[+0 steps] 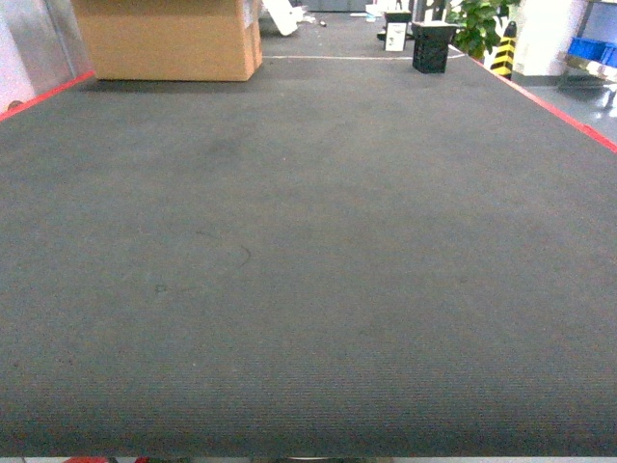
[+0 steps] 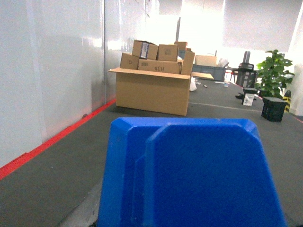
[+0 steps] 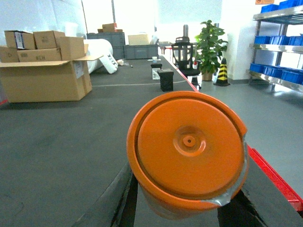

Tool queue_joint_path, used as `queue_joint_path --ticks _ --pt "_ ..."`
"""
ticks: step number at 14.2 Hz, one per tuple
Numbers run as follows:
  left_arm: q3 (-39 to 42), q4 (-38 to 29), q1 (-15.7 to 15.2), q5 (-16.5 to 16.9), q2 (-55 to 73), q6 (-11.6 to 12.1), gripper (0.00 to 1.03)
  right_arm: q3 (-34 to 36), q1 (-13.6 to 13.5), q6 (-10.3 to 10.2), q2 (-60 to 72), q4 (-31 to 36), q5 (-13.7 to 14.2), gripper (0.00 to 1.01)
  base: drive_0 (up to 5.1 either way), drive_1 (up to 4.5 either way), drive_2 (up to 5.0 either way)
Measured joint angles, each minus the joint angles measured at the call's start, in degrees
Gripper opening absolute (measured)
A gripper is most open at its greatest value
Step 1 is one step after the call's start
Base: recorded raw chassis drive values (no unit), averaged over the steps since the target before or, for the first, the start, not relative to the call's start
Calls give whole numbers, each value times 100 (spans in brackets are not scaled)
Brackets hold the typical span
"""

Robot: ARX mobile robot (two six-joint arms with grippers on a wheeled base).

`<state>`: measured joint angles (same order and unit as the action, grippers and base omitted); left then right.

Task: Sort blue parts and orange caps into right shelf containers

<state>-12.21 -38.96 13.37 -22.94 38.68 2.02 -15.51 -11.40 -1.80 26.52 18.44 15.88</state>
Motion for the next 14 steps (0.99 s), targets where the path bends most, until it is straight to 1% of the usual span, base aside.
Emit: queue_joint_path --ticks 4,5,6,7,8,9,10,11,12,13,14 --pt "2 22 0 -2 17 0 43 0 7 0 11 -24 26 41 0 0 0" --pt "-24 256 -20 87 0 -24 43 -20 24 13 2 -188 -31 41 0 0 0" --pt "-151 1322 -262 778 -256 -70 43 -98 186 48 -103 -811 -468 41 0 0 0" --pt "-85 1788 -391 1215 -509 -98 43 9 308 72 -232 -962 -702 41 0 0 0" --pt "72 1888 -505 1421 -708 -151 43 192 411 87 -363 -942 -833 41 0 0 0" --pt "219 1915 -610 1547 -876 -162 43 374 566 103 -535 -942 -1045 41 0 0 0" --pt "321 1932 -682 1615 -990 -164 43 498 1001 125 -649 -931 -1486 41 0 0 0" --pt "435 2002 -804 1759 -1113 -164 43 603 1187 125 -739 -916 -1491 41 0 0 0" --pt "546 2065 -1191 2181 -1268 -166 43 728 1176 131 -863 -922 -1550 41 0 0 0" --pt "619 2096 -1366 2208 -1401 -181 43 813 1156 138 -957 -925 -1593 41 0 0 0" --pt "673 2140 -1364 2240 -1539 -179 43 890 1141 138 -1036 -942 -1582 41 0 0 0"
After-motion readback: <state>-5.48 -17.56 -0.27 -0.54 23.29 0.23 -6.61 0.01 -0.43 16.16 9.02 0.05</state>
